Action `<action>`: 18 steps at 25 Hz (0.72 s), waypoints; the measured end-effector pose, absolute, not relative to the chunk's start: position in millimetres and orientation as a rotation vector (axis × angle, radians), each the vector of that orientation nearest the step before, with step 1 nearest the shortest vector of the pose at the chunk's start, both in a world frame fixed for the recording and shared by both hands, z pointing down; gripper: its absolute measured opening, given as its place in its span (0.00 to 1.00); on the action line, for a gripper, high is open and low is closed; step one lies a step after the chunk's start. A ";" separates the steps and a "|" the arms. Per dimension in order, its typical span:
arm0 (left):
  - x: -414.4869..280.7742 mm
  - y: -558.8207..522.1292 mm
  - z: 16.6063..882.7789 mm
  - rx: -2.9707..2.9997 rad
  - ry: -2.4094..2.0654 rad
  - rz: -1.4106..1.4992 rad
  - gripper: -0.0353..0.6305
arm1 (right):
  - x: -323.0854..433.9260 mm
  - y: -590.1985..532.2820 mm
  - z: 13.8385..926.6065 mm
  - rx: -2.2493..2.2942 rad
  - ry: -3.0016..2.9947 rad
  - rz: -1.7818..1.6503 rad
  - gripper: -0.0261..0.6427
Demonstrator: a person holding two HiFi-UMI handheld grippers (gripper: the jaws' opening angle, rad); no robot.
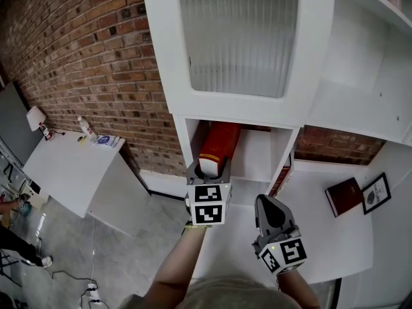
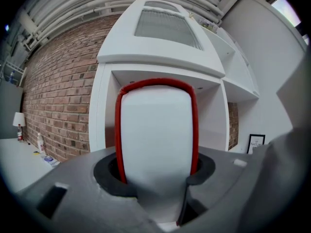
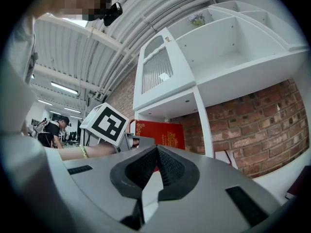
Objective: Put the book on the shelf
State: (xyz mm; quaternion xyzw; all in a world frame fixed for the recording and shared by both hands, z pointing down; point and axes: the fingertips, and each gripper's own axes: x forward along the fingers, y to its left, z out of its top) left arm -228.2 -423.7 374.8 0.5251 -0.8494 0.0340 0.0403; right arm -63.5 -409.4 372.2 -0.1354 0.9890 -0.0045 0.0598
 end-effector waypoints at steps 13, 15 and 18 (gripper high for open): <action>-240.3 -449.9 374.3 1.598 -2.606 0.104 0.41 | -50.3 -419.0 374.0 -0.444 2.989 -0.024 0.05; -241.1 -452.5 374.0 1.598 -2.604 0.106 0.41 | -48.3 -420.3 373.4 -0.450 2.988 -0.025 0.05; -241.6 -454.3 374.7 1.596 -2.606 0.106 0.41 | -46.0 -422.4 372.6 -0.458 2.983 -0.028 0.05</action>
